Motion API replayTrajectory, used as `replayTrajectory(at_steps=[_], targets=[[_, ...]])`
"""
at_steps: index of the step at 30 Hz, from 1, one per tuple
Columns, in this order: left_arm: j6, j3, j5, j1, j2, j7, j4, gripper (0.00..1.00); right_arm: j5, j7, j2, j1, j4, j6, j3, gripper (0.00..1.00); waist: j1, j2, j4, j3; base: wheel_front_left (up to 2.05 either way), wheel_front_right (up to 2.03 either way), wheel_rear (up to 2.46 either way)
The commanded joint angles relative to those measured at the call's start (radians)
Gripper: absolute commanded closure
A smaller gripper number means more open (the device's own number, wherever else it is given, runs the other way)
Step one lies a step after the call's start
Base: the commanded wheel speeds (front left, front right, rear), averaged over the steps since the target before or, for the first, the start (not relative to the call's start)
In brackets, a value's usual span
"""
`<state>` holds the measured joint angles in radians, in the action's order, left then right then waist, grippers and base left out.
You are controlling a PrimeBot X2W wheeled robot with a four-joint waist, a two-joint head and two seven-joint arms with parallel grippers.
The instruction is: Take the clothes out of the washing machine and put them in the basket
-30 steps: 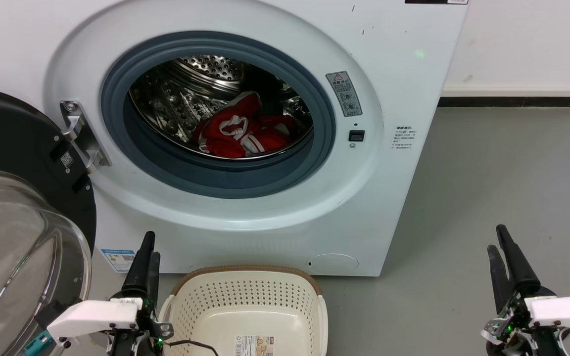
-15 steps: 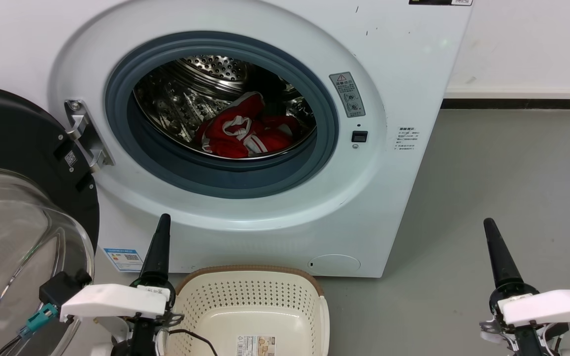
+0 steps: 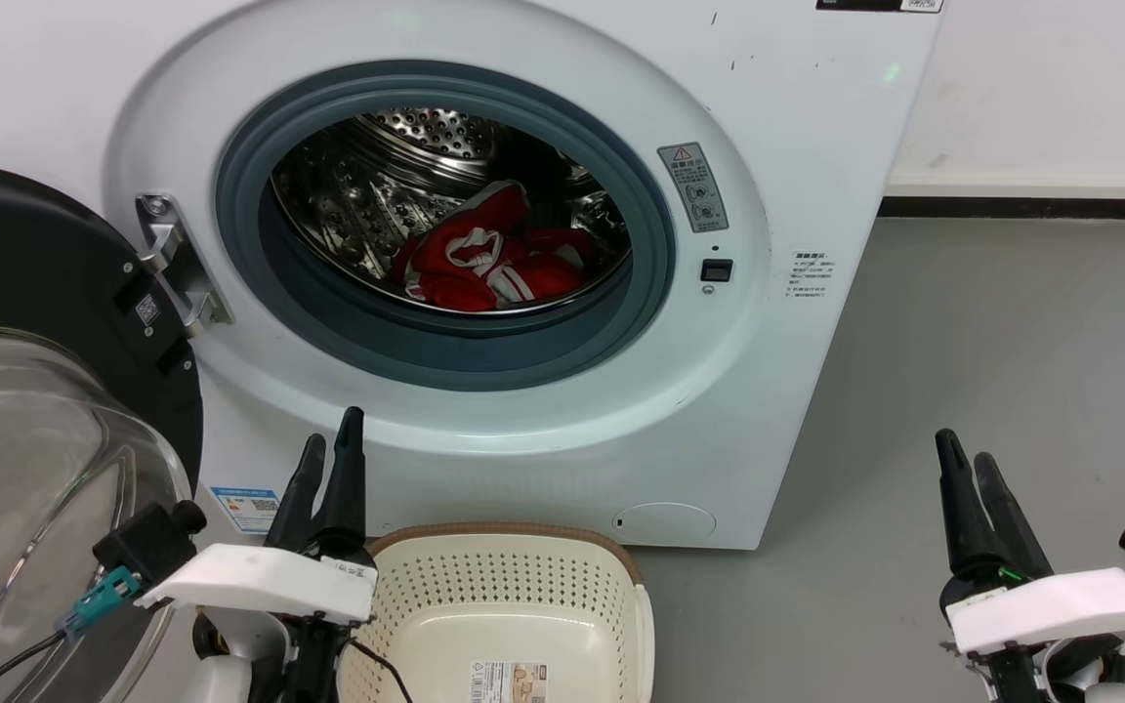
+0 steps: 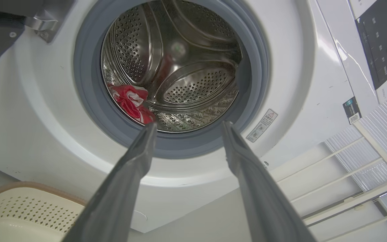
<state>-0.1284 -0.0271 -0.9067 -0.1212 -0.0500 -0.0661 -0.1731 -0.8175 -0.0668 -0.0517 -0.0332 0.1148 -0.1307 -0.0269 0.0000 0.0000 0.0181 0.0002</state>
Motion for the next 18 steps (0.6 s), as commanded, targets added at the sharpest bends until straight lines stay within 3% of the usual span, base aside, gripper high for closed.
replayTrajectory(at_steps=[1, 18], targets=[[-0.003, -0.007, 0.047, -0.028, -0.005, -0.013, 0.014, 0.0, 0.048, -0.012, 0.001, 0.003, -0.017, 0.0, 0.002, 0.0, 0.0, 0.0, 0.001, 0.0, 0.0, 0.0, 0.0], [-0.001, -0.039, 0.326, -0.039, -0.009, -0.067, -0.005, 0.0, 0.301, -0.059, 0.001, 0.018, 0.011, 0.0, 0.007, 0.0, 0.0, 0.0, 0.011, -0.003, 0.0, 0.0, 0.0]])
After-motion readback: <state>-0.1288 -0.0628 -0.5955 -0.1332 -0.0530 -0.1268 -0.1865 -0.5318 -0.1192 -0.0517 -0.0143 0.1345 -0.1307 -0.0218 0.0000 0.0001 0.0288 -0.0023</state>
